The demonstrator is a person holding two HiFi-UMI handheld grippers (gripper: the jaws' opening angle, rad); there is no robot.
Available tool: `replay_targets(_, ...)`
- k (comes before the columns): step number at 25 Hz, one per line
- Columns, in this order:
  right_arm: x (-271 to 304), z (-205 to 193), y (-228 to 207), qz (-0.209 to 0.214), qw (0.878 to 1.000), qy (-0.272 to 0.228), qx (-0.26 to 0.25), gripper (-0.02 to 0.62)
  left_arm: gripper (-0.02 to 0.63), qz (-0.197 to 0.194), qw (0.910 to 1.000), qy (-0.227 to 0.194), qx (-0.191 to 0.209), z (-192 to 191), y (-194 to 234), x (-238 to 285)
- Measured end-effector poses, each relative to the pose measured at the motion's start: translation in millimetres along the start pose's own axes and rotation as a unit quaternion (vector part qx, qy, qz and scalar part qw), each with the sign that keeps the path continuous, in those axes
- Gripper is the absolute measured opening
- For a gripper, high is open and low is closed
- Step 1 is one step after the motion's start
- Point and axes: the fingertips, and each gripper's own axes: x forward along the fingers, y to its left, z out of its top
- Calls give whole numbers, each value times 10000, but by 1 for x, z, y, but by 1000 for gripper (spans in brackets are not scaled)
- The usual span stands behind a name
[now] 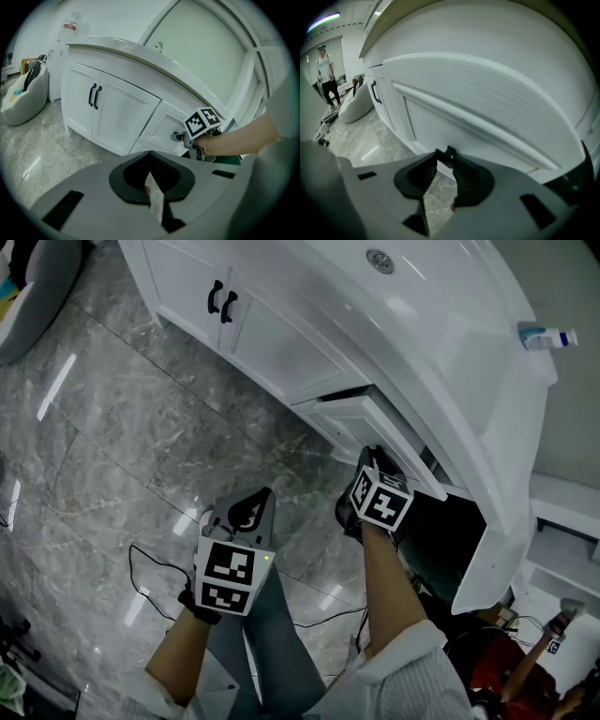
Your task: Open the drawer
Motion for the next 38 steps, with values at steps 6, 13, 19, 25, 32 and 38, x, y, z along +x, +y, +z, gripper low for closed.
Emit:
replay_targets(6,-8,-9,8,104,9999,-1,-15,109,14,-46,10000,-5,40,-1,-10,-1)
replay_targets(13,-16,-19,16,273,9983,-49,-507,107,14,-121,9999,-11,40,-3,-21,1)
replay_targets(19,-22,-27,21,462,9953,-43,-853,96,14,-168,9999,16,13,-8,-28,1)
replay_targets(25,-26,-33,25,657,9860,-58,-1533,64,14,-234,9997,18,22,-11,-39,5)
replay_targets(32,-33,-39,29,839,9803,-115,-1787,52,14,-272,9996,33,91,-12,-47,6)
replay_targets(38,-41,-47,35,955,9775,-139,-1877,42,14,-224,9997,5,77,-13,-46,4)
